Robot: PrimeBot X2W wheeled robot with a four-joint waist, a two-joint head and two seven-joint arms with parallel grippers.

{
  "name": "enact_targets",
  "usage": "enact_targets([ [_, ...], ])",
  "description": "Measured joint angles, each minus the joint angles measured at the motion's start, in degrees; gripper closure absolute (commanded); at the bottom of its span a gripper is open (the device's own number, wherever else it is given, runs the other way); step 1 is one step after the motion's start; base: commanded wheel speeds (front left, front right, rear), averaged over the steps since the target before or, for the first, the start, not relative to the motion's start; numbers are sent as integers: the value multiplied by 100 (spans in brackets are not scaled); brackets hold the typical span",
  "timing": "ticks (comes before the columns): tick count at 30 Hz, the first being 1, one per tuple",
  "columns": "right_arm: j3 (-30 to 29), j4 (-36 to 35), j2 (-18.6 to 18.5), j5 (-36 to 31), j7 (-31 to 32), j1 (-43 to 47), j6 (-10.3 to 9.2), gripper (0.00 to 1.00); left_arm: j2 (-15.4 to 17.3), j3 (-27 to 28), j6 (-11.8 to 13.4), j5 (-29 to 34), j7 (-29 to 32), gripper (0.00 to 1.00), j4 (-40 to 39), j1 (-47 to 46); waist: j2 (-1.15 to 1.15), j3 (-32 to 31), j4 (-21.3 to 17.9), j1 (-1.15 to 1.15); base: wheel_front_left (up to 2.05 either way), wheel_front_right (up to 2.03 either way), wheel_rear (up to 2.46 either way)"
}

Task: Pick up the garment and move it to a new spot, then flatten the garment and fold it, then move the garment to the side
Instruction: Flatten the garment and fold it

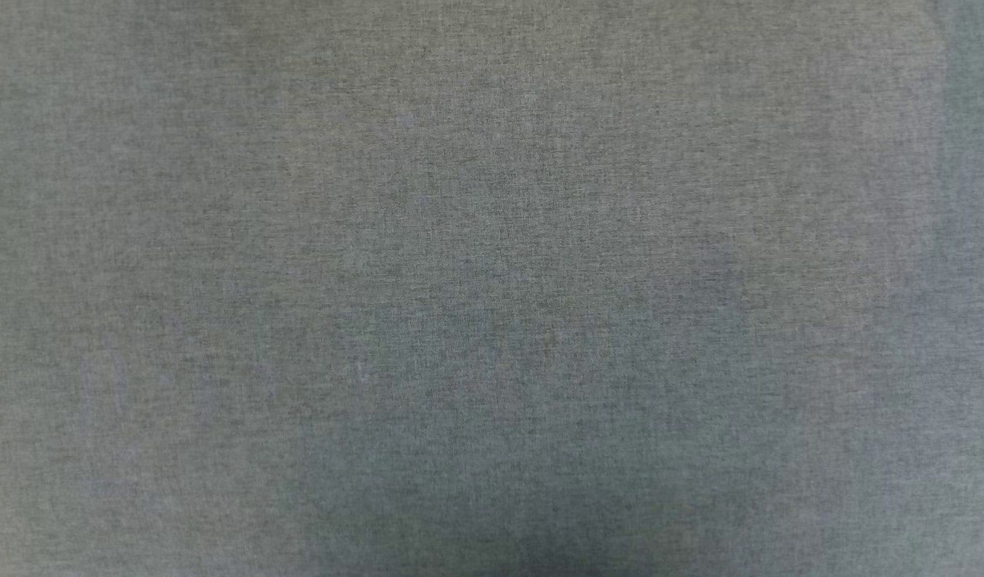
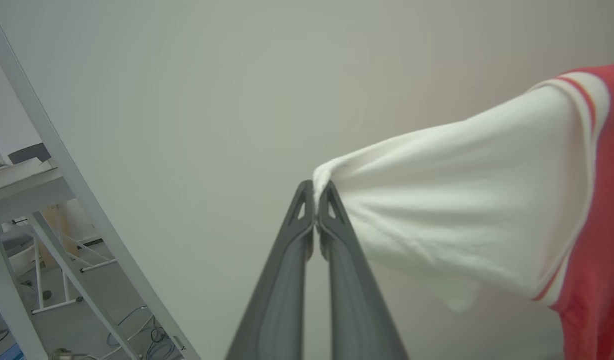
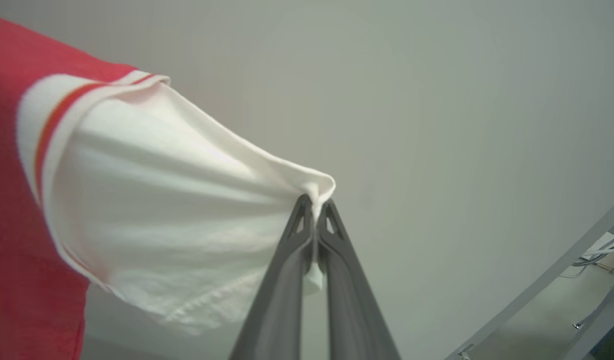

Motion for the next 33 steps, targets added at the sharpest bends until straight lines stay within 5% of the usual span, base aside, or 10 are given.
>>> enact_targets([
  [10,289,655,264,135,-554,851,-1,100,-248,-558,-8,-578,-861,100,660,1417,0,-292,116,-1,0,0,0],
  [18,634,753,363,955,-682,2431,-2,100,-525,-984,-8,-1211,-1123,100,639,3229,0,-965,203,-2,0,0,0],
  [33,1212,-1009,-452,3119,-470,6339,-2,100,-641,-1418,8,-1957,-1127,100,33,6664,0,-2574,423,-2,0,0,0],
])
